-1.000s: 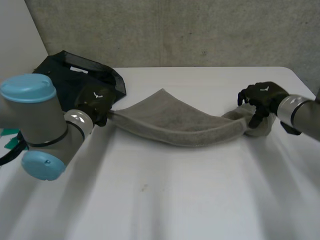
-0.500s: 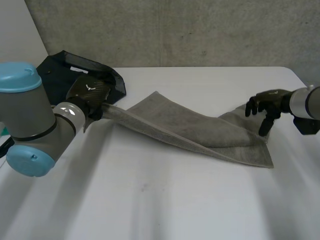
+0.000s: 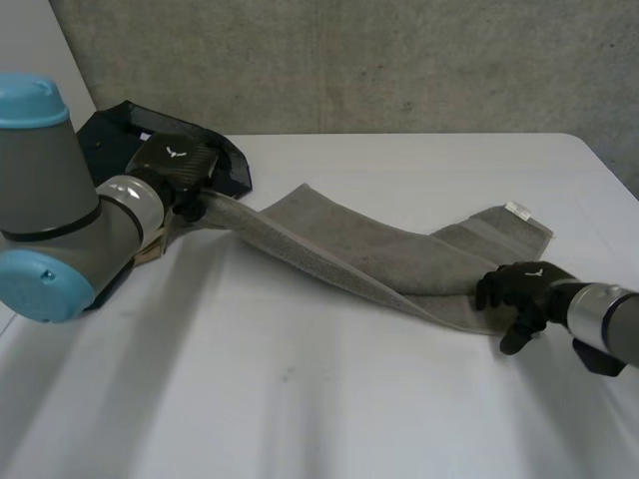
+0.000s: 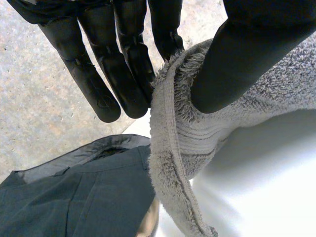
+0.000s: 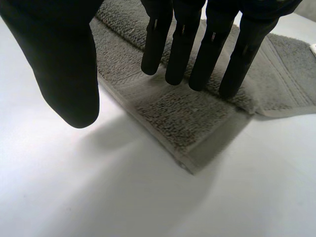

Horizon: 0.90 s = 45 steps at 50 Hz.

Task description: Fold the laundry.

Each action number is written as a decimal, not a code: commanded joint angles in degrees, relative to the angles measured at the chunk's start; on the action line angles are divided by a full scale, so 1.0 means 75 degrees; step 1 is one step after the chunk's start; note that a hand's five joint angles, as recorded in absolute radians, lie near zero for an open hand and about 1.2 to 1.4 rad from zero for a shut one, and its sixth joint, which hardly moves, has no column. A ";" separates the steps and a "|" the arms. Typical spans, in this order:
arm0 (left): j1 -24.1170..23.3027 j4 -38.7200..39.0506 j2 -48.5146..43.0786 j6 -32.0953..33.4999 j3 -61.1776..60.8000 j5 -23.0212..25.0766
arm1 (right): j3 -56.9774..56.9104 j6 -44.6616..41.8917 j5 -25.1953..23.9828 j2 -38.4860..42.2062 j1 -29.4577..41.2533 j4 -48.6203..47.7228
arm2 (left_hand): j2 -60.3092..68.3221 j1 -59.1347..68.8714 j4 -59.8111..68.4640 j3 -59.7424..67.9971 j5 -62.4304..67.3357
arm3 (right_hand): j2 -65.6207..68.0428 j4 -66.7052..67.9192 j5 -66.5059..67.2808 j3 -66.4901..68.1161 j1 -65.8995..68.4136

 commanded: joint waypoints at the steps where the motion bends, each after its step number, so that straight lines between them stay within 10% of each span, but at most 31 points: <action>1: -0.0130 -0.0707 -0.0012 -0.0173 0.0608 -0.0077 | 0.0472 0.0658 0.0344 0.0201 0.0438 -0.1460 | 0.1490 0.1732 0.1439 0.1513 0.1555 | 0.1078 0.1009 0.0942 0.0976 0.1032; 28: -0.0130 -0.1059 0.0011 -0.0220 0.1054 -0.0182 | 0.0309 0.0436 0.0965 0.0927 0.0908 -0.3465 | 0.1467 0.1709 0.1416 0.1491 0.1532 | 0.2355 0.2287 0.2219 0.2253 0.2309; 33: -0.0107 -0.1094 0.0023 -0.0243 0.1030 -0.0206 | 0.0168 0.0506 0.1000 0.0904 0.0884 -0.3489 | 0.1467 0.1709 0.1416 0.1491 0.1532 | 0.5735 0.5667 0.5600 0.5633 0.5690; 45: -0.0107 -0.1913 0.0373 0.0130 0.0375 -0.0054 | -0.0441 -0.0298 0.0615 -0.0149 0.0522 -0.1409 | 0.1467 0.1709 0.1416 0.1491 0.1532 | 0.5970 0.5902 0.5835 0.5869 0.5925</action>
